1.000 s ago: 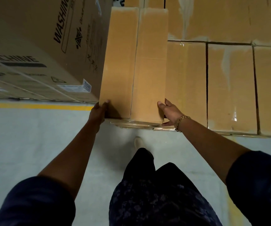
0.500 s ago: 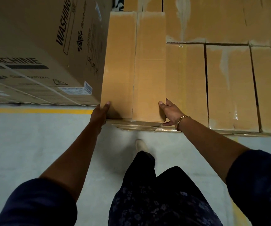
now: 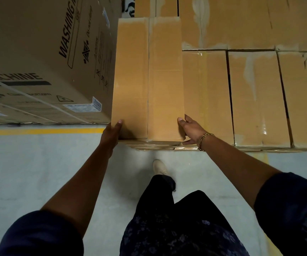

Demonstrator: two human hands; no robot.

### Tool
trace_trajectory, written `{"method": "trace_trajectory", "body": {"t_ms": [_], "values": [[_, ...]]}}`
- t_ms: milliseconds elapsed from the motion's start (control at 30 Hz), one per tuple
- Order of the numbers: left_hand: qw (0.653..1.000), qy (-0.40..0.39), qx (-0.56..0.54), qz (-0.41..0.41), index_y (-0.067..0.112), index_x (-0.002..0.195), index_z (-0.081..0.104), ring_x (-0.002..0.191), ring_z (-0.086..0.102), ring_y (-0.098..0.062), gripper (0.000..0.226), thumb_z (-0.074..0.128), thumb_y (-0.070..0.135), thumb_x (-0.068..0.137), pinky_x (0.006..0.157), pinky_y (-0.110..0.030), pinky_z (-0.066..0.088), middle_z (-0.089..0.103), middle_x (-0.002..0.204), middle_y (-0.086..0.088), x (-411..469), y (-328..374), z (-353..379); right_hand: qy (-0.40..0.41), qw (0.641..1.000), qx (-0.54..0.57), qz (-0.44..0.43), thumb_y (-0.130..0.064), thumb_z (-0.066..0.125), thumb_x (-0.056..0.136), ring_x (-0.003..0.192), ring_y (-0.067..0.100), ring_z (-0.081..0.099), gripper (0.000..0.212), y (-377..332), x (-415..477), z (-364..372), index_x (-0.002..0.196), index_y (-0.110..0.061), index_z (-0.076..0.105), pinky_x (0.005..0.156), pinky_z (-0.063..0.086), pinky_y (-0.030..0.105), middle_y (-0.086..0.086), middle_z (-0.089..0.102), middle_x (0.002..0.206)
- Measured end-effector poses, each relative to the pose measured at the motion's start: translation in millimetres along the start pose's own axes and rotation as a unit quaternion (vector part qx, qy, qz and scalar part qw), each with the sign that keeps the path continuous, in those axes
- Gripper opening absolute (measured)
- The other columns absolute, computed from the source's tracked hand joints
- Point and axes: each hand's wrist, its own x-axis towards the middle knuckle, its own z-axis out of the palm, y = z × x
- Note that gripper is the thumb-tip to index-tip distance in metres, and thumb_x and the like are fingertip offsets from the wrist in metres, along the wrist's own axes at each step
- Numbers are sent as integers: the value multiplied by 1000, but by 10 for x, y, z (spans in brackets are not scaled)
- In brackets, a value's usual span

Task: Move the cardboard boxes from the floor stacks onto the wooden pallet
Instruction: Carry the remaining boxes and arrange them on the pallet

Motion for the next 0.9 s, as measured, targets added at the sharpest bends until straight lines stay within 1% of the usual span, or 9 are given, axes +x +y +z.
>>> {"method": "trace_trajectory", "body": {"t_ms": [33, 100, 233, 333, 400, 467, 567, 733, 900], "values": [[1000, -3, -3, -1, 14, 151, 39, 126, 47, -30, 68, 55, 53, 99, 108, -49, 45, 48, 139, -7, 0, 0, 3, -3, 1000, 1, -1, -47, 46, 105, 143, 27, 39, 61, 4, -8, -11, 160, -33, 23, 89, 59, 55, -4, 33, 162], [1000, -8, -12, -8, 15, 150, 39, 124, 47, -28, 66, 56, 53, 99, 103, -46, 45, 48, 136, -6, -1, -7, 5, -12, 1000, -3, 2, -50, 47, 104, 142, 27, 40, 64, 34, -15, -2, 161, -33, 22, 93, 57, 53, -4, 34, 160], [999, -29, -20, -11, 24, 148, 41, 119, 49, -25, 64, 62, 54, 95, 97, -49, 44, 51, 134, -3, -11, -38, -28, -33, 997, -70, -21, -65, 54, 92, 140, 24, 46, 83, 183, 39, 32, 161, -37, 17, 107, 49, 48, -5, 38, 160], [998, -57, -15, -5, 33, 144, 44, 123, 55, -28, 75, 78, 56, 81, 97, -50, 46, 58, 136, -3, 28, -76, -80, -45, 996, -74, -33, -66, 60, 88, 131, 25, 54, 93, 247, 13, 53, 162, -38, 10, 102, 53, 43, 1, 48, 151], [998, -61, -15, -9, 33, 148, 44, 125, 57, -29, 76, 79, 49, 82, 102, -52, 46, 60, 137, -4, 49, -86, -90, -35, 997, -62, -43, -61, 61, 92, 121, 26, 59, 92, 301, 9, 83, 163, -36, 8, 106, 50, 42, 5, 56, 138], [998, -58, -11, -7, 33, 150, 42, 125, 58, -29, 75, 77, 45, 85, 105, -54, 46, 60, 139, -5, 46, -77, -81, -32, 997, -58, -49, -62, 60, 93, 107, 24, 59, 91, 347, 25, 91, 162, -36, 7, 105, 49, 40, 8, 56, 138], [998, -61, -9, -5, 33, 153, 40, 127, 57, -30, 74, 75, 42, 88, 109, -54, 44, 57, 141, -4, 26, -55, -64, -31, 996, -61, -56, -62, 59, 93, 107, 23, 57, 91, 375, 48, 83, 162, -35, 6, 106, 49, 41, 9, 53, 141], [998, -64, -9, -9, 32, 154, 38, 129, 54, -31, 76, 74, 45, 88, 109, -53, 44, 55, 143, -4, 15, -42, -80, -26, 995, -64, -66, -63, 58, 93, 95, 21, 52, 91, 390, 43, 103, 162, -35, 7, 99, 51, 41, 3, 55, 115], [998, -59, -8, -5, 31, 155, 37, 131, 52, -32, 78, 75, 47, 87, 110, -55, 44, 54, 144, -4, 24, -50, -74, -23, 996, -62, -66, -63, 58, 92, 90, 23, 53, 89, 410, 46, 109, 162, -38, 8, 95, 52, 41, 0, 54, 108]]}}
